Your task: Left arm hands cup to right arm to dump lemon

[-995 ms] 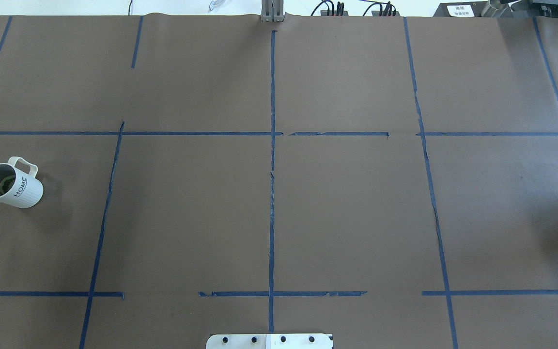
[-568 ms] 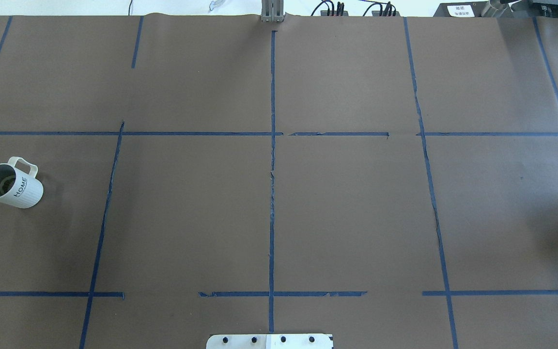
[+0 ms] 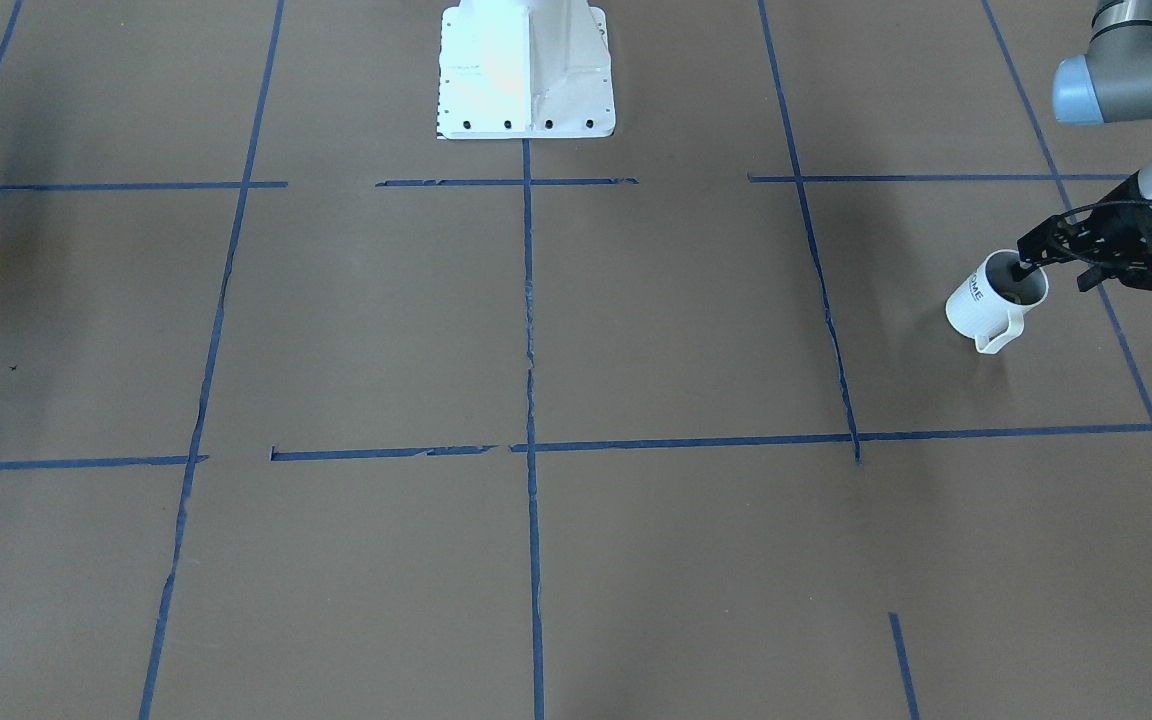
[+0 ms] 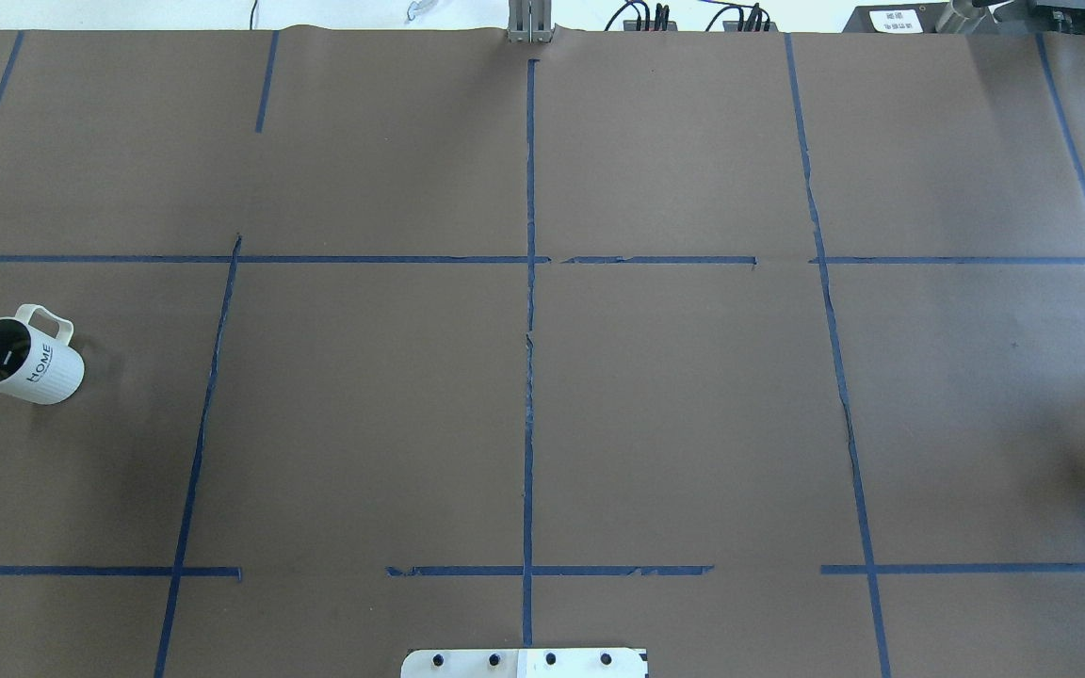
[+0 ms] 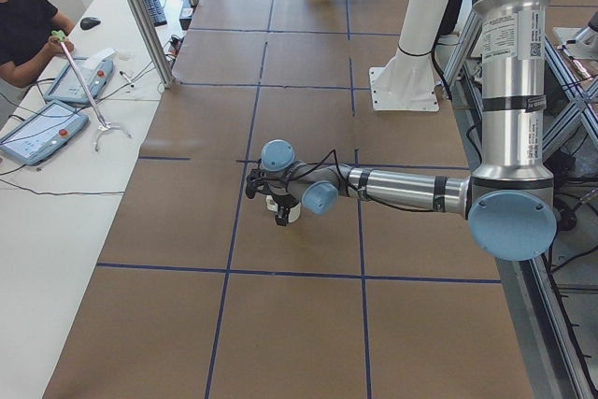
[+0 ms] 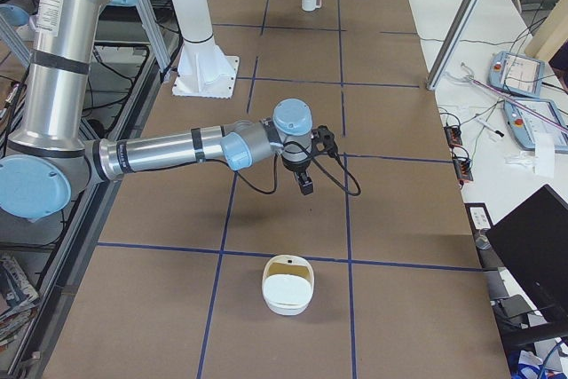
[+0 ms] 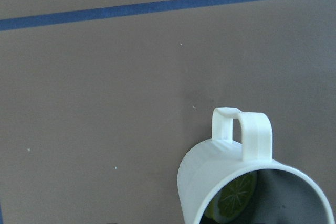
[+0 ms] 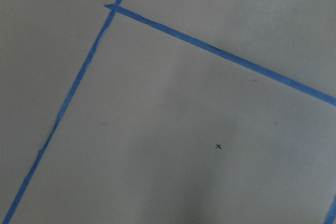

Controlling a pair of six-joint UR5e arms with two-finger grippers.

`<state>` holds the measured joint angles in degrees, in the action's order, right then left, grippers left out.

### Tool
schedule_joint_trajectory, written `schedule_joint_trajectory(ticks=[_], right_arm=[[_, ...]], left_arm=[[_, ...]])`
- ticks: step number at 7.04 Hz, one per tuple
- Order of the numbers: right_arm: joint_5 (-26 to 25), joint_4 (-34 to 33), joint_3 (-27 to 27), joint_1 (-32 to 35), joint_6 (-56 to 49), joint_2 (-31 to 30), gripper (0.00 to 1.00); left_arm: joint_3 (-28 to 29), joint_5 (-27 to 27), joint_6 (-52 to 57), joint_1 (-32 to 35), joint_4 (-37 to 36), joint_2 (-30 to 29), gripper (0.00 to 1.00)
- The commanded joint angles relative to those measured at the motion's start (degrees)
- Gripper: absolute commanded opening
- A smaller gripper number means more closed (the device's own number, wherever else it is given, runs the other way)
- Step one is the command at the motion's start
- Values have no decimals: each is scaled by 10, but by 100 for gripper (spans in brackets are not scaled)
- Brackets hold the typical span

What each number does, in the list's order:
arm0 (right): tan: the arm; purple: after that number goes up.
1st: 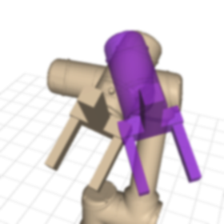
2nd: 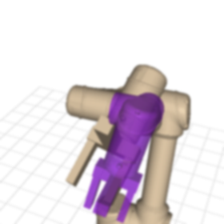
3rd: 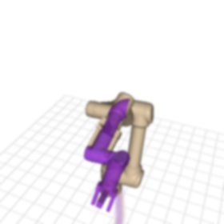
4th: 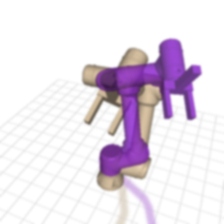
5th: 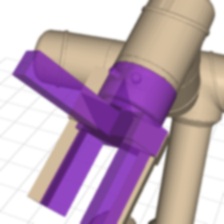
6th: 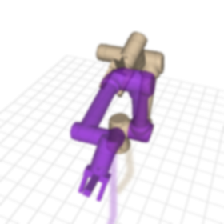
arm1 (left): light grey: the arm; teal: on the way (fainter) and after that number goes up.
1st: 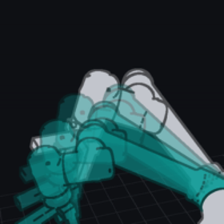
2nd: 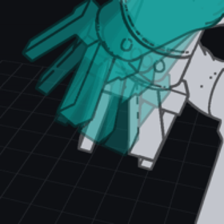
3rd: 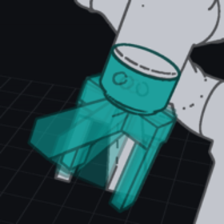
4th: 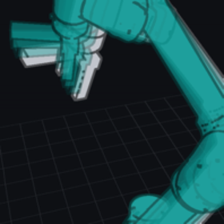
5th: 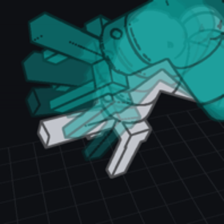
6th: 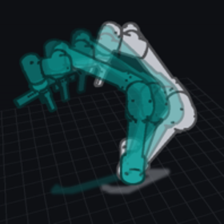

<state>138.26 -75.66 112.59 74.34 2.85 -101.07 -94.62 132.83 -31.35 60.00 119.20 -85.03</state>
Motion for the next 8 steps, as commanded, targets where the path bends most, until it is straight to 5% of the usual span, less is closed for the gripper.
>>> schedule_joint_trajectory(ticks=[1,3,5,8], right_arm=[[-1,3,2,-38,23,62,99],[-67,27,8,-136,201,164,100],[-278,130,11,-277,396,217,100],[-475,132,25,-400,449,281,100]], left_arm=[[0,-2,-6,-12,-2,-6,0],[-16,-4,-95,-10,-6,-48,0],[-35,-6,-232,-12,-12,-116,0],[-47,-14,-465,-78,-195,-318,0]])
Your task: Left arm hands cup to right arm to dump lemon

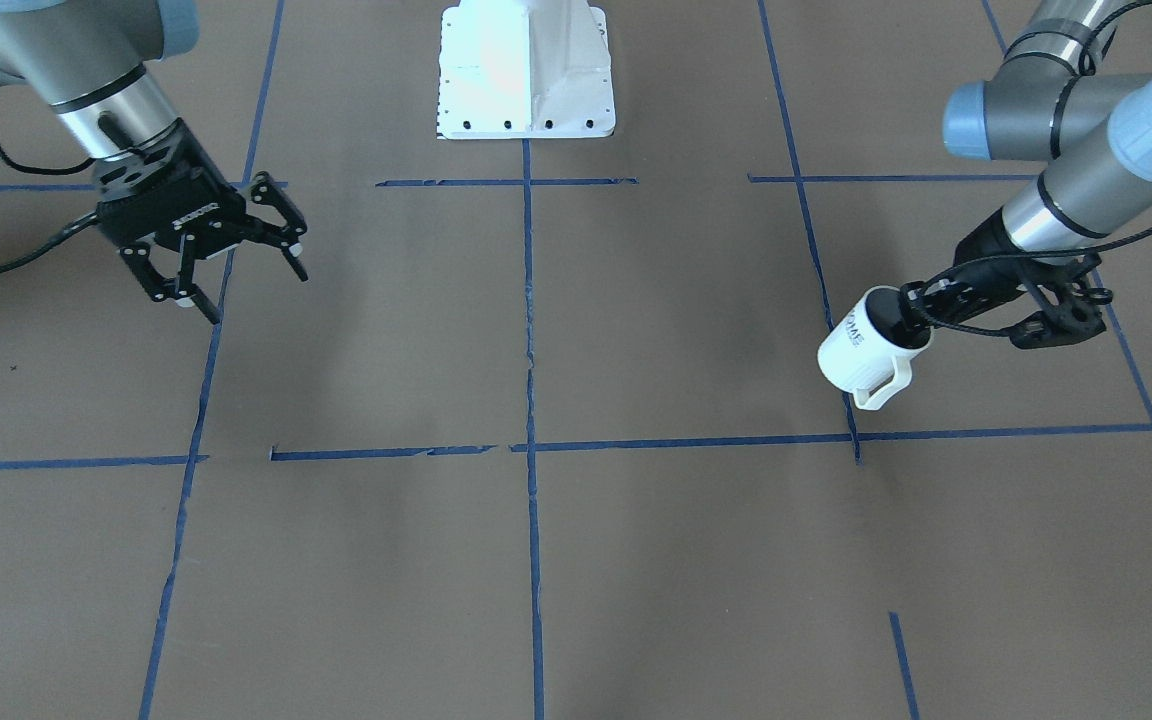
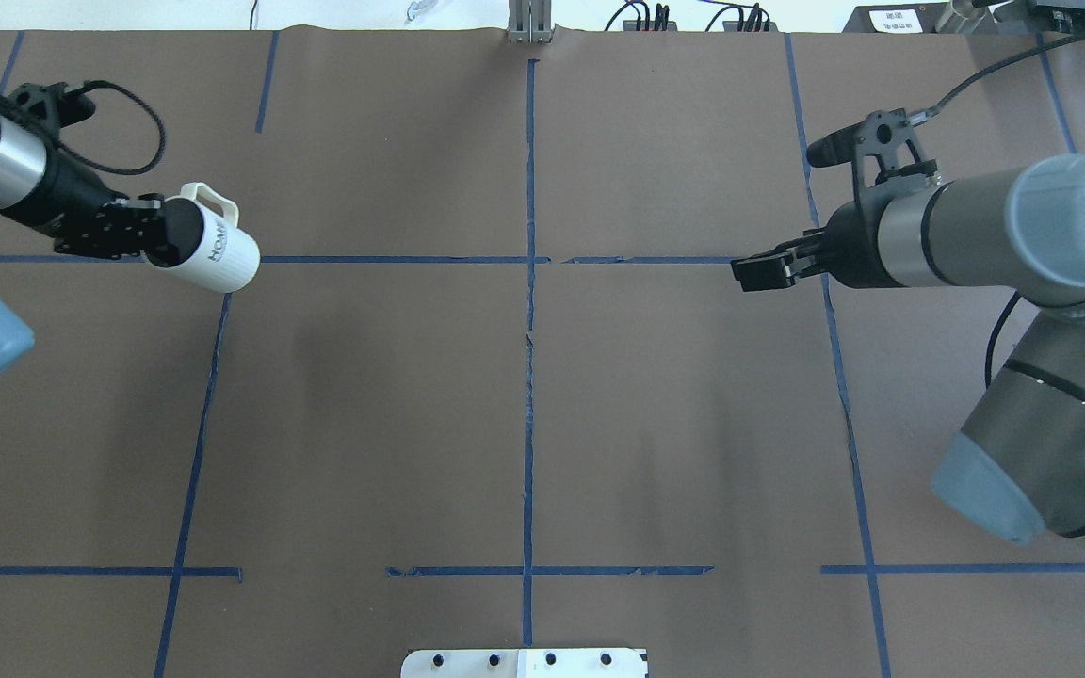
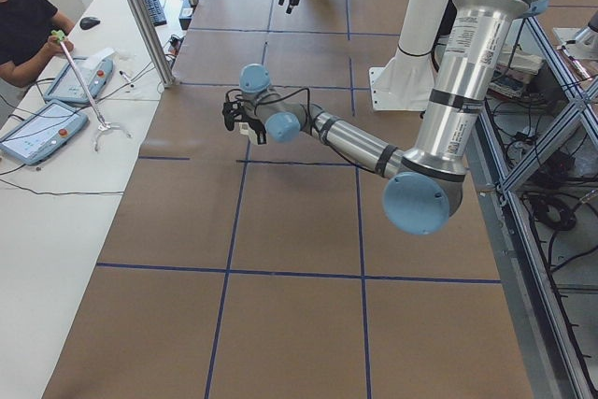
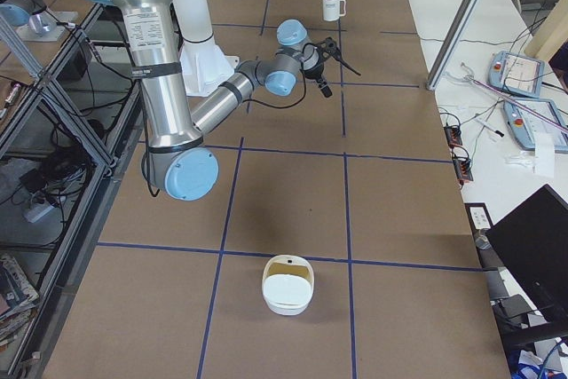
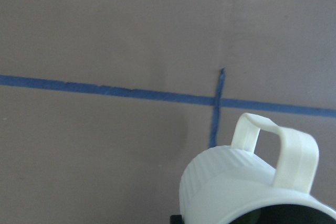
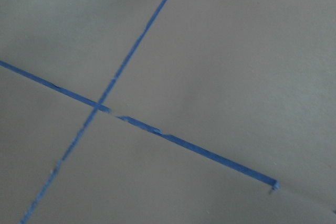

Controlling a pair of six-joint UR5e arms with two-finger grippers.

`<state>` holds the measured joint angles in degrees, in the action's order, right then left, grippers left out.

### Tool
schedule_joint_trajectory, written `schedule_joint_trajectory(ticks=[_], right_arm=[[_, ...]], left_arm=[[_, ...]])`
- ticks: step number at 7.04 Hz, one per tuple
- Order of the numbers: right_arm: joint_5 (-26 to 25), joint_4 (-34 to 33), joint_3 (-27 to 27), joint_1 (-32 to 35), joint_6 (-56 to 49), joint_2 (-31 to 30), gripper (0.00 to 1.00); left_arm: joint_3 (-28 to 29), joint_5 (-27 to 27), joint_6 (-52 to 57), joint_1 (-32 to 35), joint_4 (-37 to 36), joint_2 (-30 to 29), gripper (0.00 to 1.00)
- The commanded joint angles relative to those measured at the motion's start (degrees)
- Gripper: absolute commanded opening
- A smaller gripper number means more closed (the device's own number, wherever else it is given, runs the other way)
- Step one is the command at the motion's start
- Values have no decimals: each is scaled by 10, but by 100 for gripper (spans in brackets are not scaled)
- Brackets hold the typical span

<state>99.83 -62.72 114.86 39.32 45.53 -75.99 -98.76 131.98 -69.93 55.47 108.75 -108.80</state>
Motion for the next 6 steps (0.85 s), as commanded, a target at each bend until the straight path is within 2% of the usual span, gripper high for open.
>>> schedule_joint_trajectory(ticks=[1,2,4,5,6], right_arm=[[-182,2,2,-96,29,51,100],[-247,2,1,-139,27,65,100],[-419,2,0,-225,20,79,100],[-450,3,-1,-245,20,85,100],[-492,3,-2,-262,20,84,100]], left_arm=[[-4,-53,-95,-66,-202,-164,0],[7,-63,-125,-106,-279,-230,0],[35,-59,-202,-123,-290,-299,0],[91,-59,-216,-137,-291,-342,0],[109,-57,-229,-142,-292,-361,0]])
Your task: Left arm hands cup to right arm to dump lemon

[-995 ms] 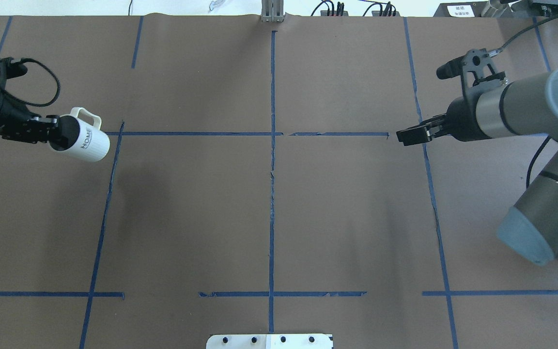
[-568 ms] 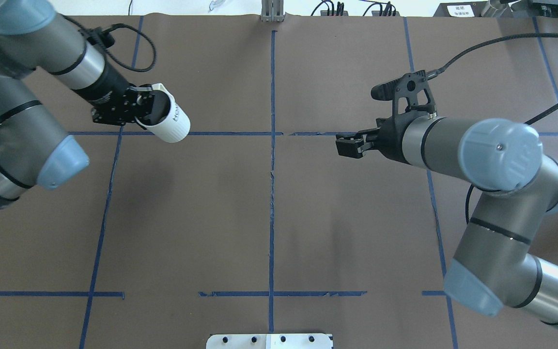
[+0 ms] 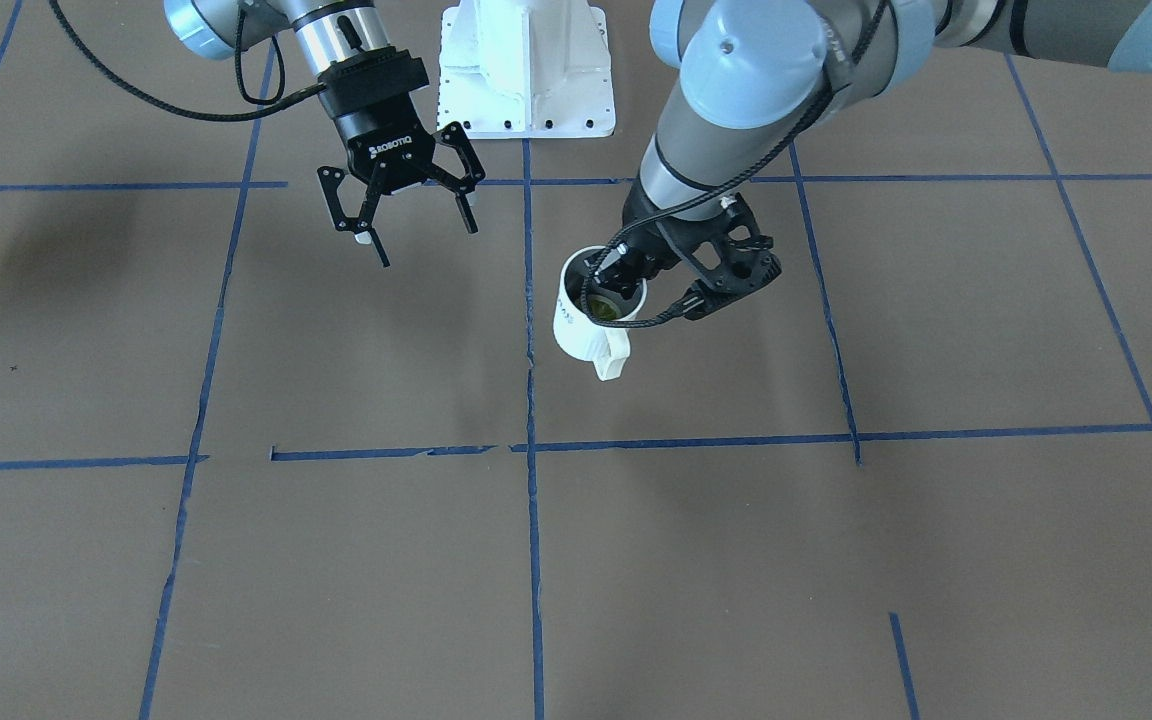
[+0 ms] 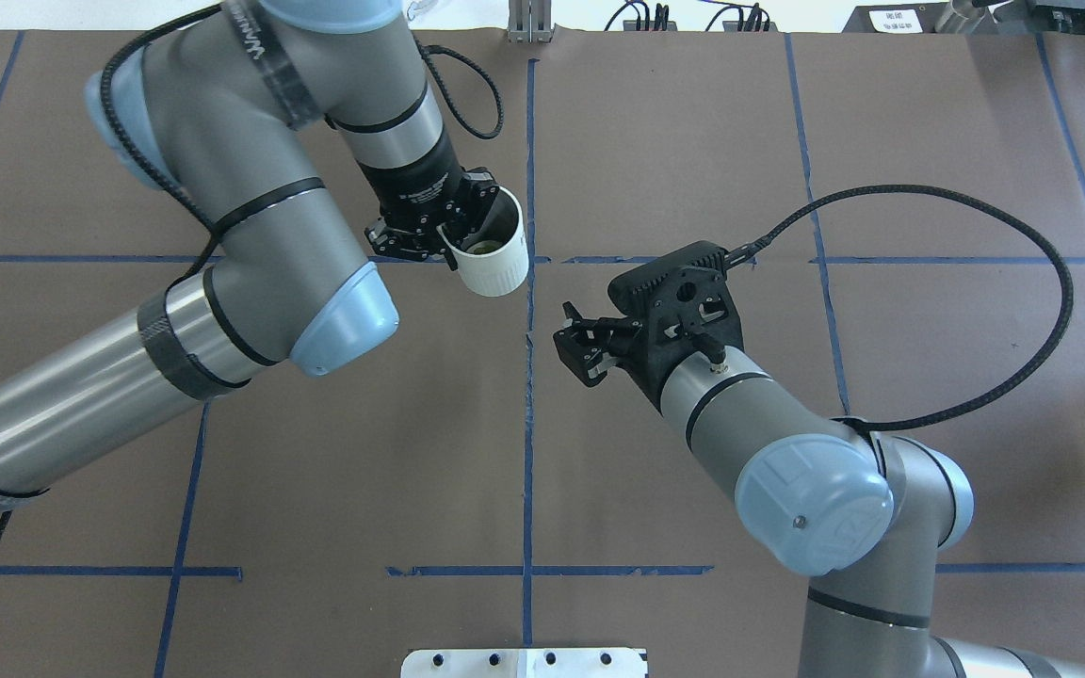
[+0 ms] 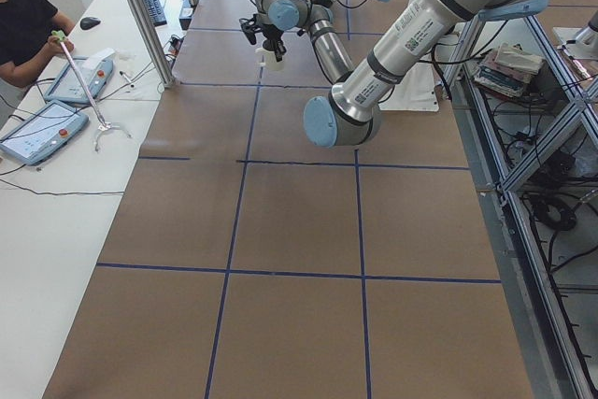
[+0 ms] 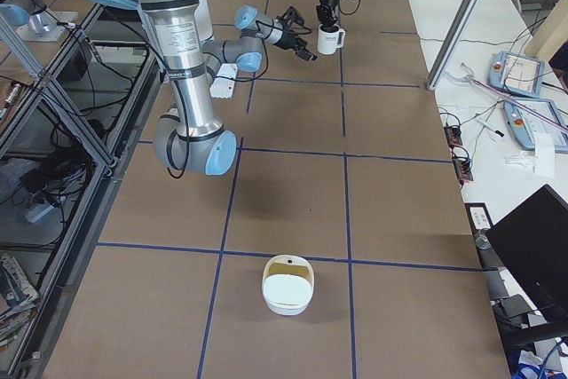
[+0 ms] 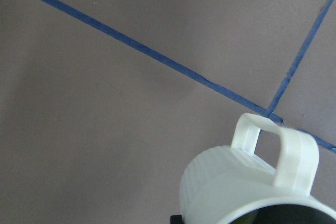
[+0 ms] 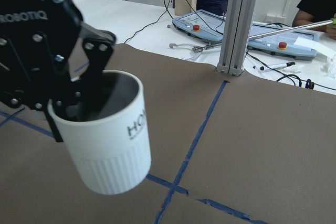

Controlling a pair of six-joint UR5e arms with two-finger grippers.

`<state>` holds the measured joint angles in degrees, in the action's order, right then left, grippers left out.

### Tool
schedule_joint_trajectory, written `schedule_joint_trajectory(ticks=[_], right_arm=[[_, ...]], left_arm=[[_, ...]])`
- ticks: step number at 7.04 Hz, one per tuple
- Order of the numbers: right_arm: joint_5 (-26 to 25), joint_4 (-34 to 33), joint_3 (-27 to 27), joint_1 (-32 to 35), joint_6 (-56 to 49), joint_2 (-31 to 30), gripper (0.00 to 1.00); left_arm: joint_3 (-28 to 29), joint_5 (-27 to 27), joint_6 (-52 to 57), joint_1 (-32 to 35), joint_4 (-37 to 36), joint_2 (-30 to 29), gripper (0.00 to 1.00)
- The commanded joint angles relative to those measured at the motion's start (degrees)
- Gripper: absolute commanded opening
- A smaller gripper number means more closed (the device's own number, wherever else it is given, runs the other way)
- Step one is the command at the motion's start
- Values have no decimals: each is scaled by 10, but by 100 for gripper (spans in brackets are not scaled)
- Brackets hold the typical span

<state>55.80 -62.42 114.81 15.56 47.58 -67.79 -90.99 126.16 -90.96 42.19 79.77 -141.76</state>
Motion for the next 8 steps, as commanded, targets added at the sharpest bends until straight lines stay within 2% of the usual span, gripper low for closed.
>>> schedule_joint_trajectory(ticks=[1,3,8], right_arm=[[-89,-1,-4,-41,0,1,100],[-124,-1,-15,-56,1,0,100],[-125,-1,-18,-62,1,-1,100]], left_arm=[[28,11,-20,-12,-2,-34,0],[21,57,-22,-13,-1,-44,0],[-1,68,-40,-38,4,-58,2]])
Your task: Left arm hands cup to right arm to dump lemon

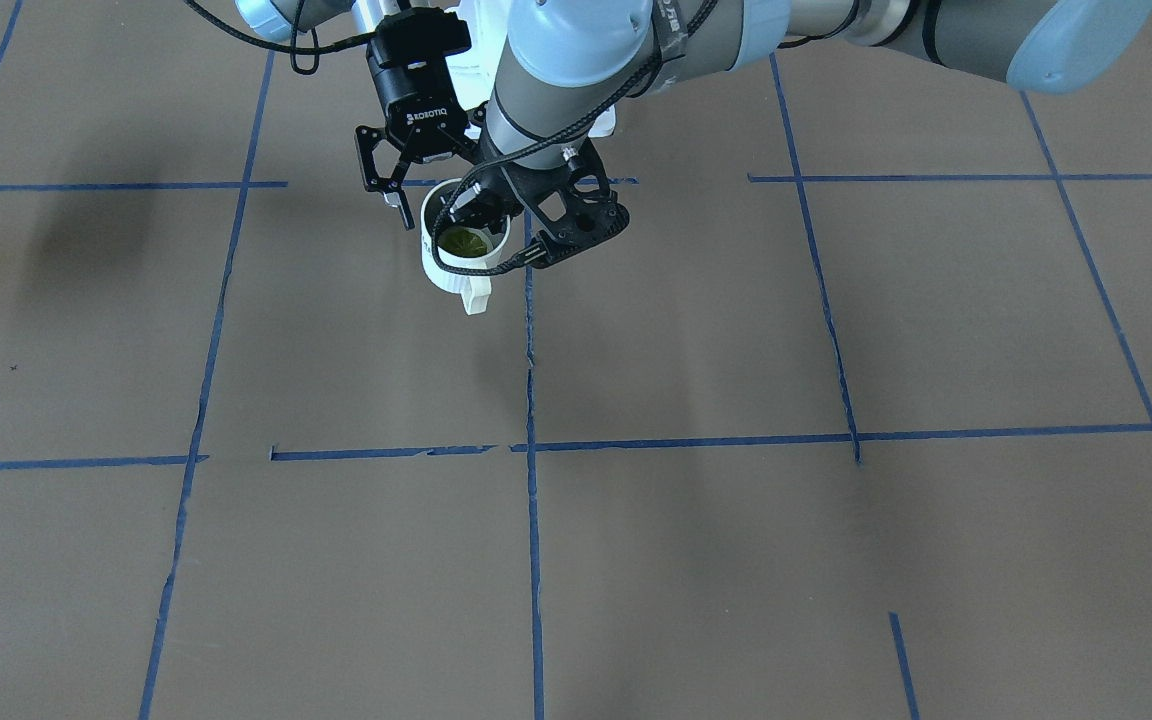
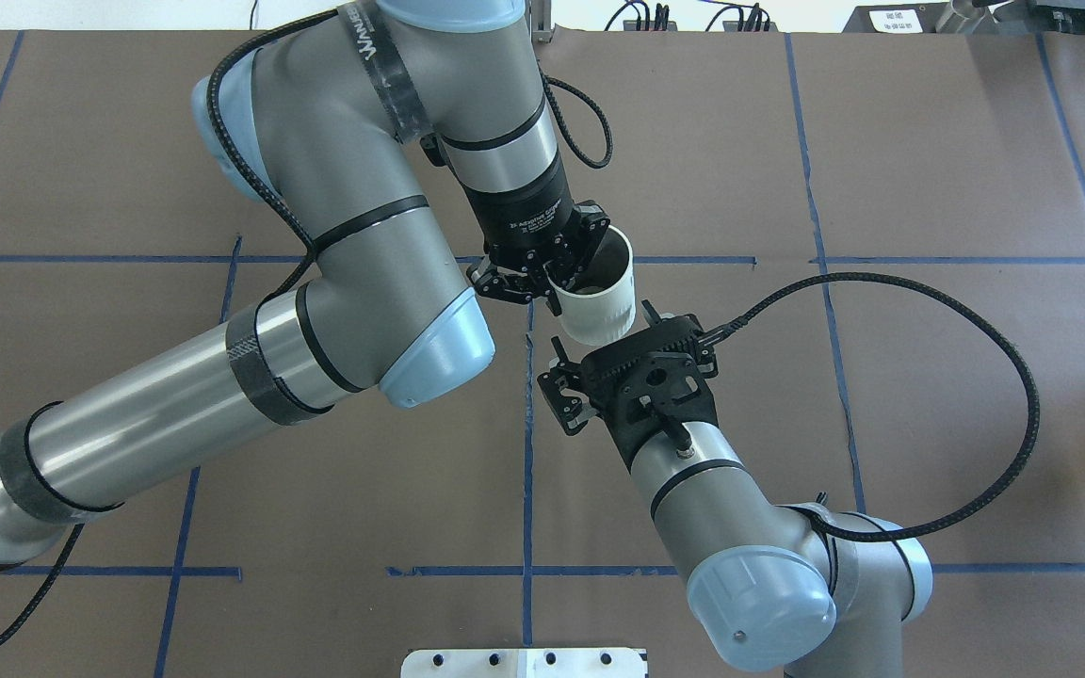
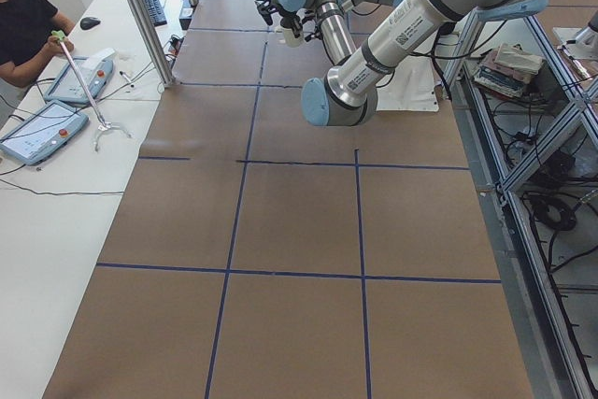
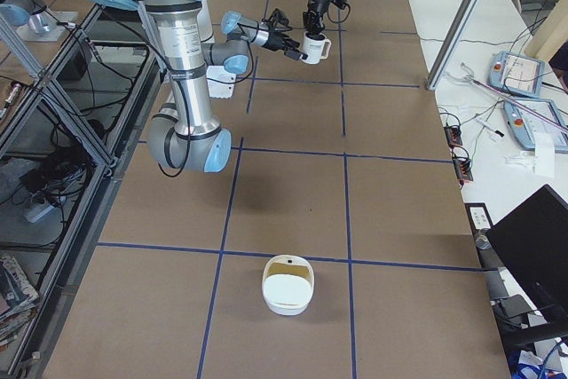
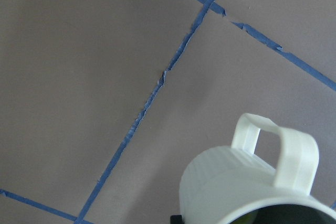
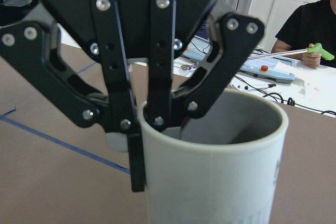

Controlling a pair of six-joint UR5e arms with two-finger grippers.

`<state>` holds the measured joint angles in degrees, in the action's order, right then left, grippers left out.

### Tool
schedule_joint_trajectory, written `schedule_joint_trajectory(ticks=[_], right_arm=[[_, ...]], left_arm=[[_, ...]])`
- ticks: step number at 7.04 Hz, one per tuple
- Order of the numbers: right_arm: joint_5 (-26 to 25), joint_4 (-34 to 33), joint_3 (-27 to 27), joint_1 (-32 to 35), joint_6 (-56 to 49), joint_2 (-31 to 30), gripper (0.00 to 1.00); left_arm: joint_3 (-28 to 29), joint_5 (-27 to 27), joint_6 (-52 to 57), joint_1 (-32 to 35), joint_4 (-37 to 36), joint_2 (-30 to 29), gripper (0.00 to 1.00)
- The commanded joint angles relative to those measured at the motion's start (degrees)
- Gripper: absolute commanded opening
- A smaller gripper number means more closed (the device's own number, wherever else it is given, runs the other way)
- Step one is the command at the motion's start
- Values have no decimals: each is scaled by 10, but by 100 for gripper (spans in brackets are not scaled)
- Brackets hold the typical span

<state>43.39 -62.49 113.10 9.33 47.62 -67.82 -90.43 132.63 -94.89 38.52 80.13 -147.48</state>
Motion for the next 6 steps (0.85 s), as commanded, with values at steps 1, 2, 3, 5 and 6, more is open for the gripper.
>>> schedule_joint_trajectory(ticks=[1,2,3,5,6], right_arm=[[-1,0,-1,1,-1,0,100],[-2,1,-1,2,-1,0,100],[-2,1,1,2,-1,1,100],[-2,1,0,2,-1,1,100],[-9,1,-1,3,-1,1,100]], left_arm=[[-8,4,-2,-2,-1,0,2],[-8,3,-4,-2,-2,0,2],[-8,-1,-14,-3,-2,0,2],[-9,1,-17,-6,-2,1,2],[-14,2,-19,-6,-4,1,2]])
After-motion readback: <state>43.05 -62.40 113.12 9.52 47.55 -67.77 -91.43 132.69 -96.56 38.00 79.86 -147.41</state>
